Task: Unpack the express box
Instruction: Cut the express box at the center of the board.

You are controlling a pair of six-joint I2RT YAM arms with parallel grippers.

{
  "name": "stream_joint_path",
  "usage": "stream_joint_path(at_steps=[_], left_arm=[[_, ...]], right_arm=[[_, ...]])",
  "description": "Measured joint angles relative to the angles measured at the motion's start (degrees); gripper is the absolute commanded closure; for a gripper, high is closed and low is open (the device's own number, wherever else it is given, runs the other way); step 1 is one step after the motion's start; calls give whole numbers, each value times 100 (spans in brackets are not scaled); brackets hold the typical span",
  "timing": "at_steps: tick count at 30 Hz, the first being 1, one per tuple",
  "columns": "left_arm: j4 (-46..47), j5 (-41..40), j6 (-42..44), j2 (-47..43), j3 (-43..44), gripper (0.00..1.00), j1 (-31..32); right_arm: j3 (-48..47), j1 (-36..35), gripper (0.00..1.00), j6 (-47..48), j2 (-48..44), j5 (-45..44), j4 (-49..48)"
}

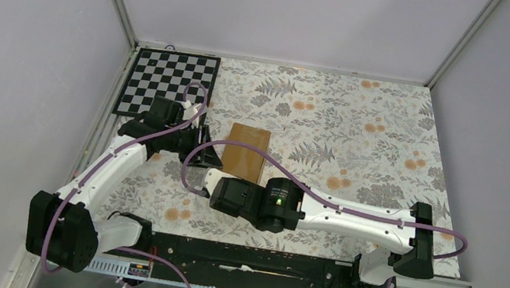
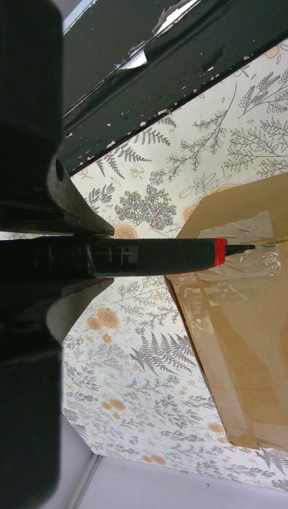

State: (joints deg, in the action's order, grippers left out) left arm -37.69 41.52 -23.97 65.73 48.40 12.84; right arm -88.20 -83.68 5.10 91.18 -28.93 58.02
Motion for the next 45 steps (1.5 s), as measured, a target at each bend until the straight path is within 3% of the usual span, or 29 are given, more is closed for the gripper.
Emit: stream_joint_path(at_steps=[45], left_arm=[[-15, -2, -2, 39, 24, 62, 22]], right_arm=[[186, -59, 100, -284, 76, -256, 105]])
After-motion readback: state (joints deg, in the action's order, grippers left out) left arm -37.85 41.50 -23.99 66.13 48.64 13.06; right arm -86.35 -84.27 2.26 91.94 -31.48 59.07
